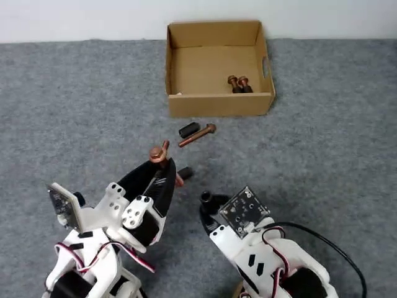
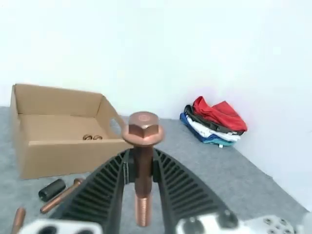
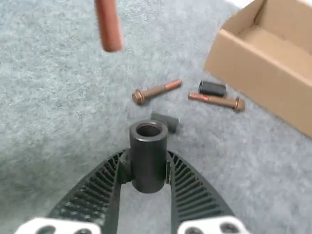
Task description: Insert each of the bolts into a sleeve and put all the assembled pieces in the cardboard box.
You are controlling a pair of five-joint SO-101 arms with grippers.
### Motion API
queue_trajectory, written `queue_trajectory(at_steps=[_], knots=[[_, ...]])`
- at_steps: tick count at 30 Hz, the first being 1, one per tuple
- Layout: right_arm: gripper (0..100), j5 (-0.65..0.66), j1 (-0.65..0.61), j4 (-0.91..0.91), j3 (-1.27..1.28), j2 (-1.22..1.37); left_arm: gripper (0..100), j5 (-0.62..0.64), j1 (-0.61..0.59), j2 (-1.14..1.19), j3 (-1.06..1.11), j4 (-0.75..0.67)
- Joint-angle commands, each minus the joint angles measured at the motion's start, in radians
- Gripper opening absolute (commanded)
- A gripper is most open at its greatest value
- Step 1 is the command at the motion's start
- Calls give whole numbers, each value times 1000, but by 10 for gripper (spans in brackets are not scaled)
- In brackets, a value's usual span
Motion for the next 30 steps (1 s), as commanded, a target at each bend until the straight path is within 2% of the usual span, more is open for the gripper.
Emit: queue_trajectory(at_steps=[1,5,11,17,24,28,30], knots=[[8,37,-8,-47,-8,-2,6,8,61,-12,7,-43],[8,68,-8,-50,-8,-2,6,8,150,-11,39,-52],[8,66,-8,-51,-11,-4,6,2,152,-11,131,-186],[8,66,-8,-51,-14,-5,6,6,157,-11,173,-183],[8,63,-8,-51,-9,-7,6,3,160,-9,173,38],[8,63,-8,-51,-8,-7,6,0,222,-9,171,140],[8,64,-8,-51,-8,-7,7,-23,256,-9,177,147]])
